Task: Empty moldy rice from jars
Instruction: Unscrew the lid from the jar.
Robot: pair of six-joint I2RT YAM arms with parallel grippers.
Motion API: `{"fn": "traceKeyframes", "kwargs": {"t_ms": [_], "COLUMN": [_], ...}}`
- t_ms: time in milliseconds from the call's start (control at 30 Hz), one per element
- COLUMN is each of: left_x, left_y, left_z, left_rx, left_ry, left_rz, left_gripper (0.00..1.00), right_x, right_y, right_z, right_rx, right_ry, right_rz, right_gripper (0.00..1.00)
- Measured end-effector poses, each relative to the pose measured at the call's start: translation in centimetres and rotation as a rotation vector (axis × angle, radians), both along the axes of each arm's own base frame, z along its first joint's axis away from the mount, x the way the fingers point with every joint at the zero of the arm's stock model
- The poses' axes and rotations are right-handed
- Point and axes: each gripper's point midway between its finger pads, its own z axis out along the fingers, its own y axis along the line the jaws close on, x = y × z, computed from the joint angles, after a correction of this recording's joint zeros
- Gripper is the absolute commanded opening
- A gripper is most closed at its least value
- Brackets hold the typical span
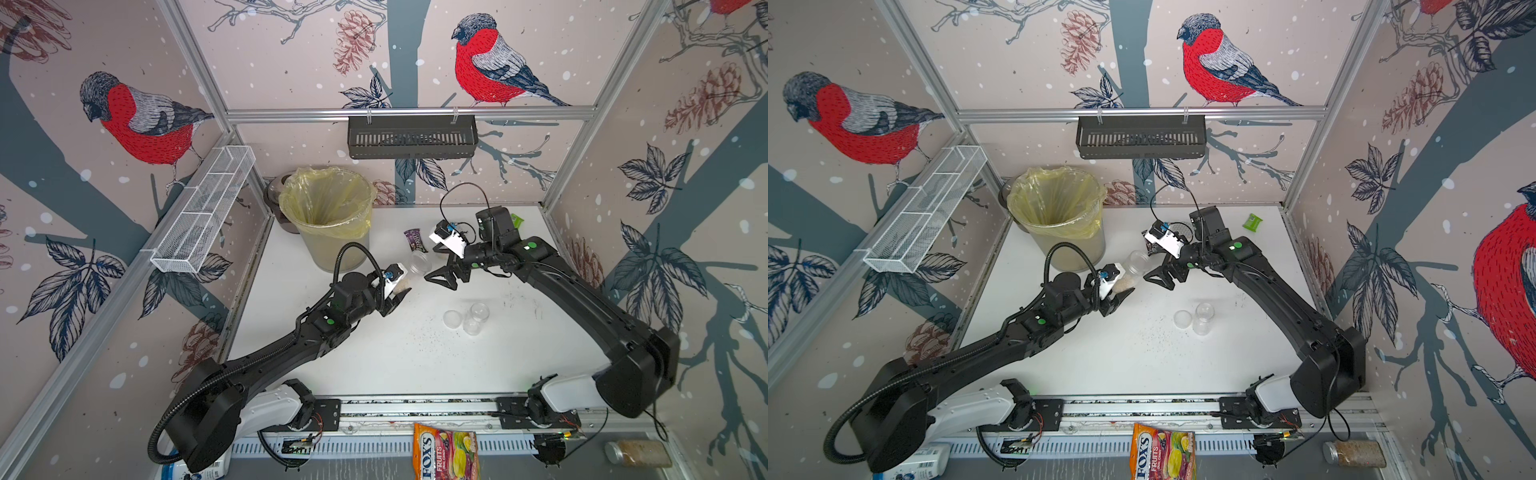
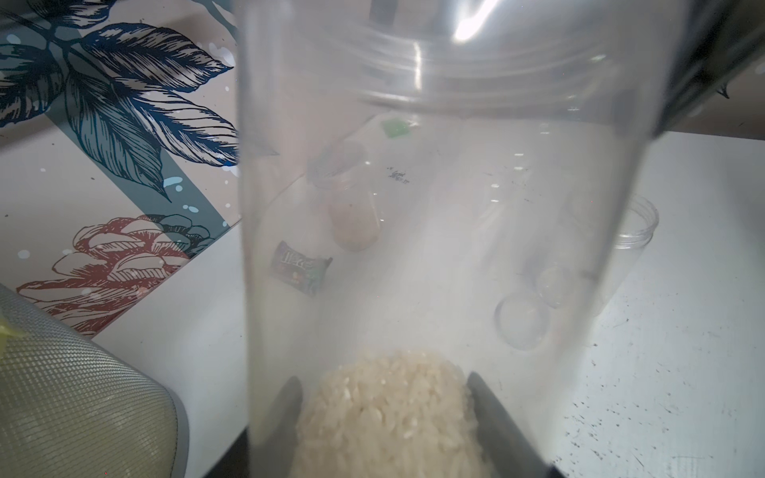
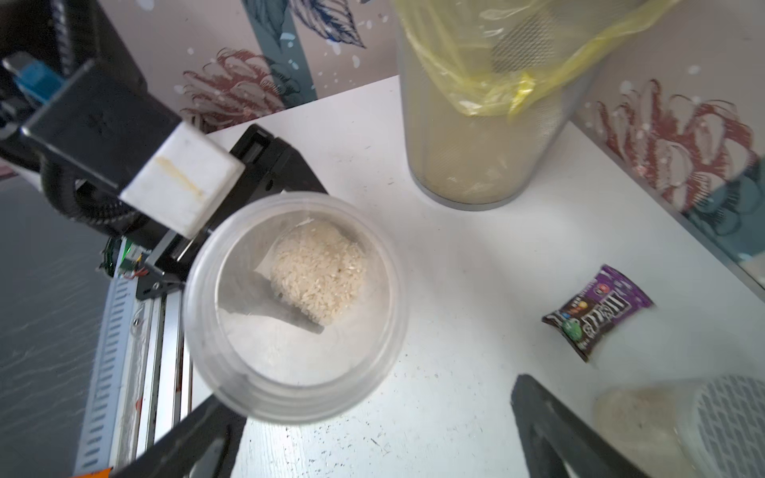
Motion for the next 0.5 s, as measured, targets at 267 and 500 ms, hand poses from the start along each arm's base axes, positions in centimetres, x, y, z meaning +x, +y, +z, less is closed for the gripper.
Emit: {"fn": "traceKeyframes", "kwargs": {"t_ms": [267, 500], "left_x": [0.5, 0.8], "left_y": [0.5, 0.6], "left_z": [-0.6, -1.3], "left_rx": [0.015, 0.041], "left_ry": [-0.008, -0.018], "left_rz": [0.041, 0.056], "left_gripper": [0.0, 0.0], "right_x": [1.8, 0.8], "right_y": [-1.0, 2.1], "right_z": [2.1, 1.9], "right_rx": [0.137, 0.161], "right_ry": [0.294, 0.534], "right_rz": [-0.336, -0.489], "right_gripper": [1.0, 1.0]}}
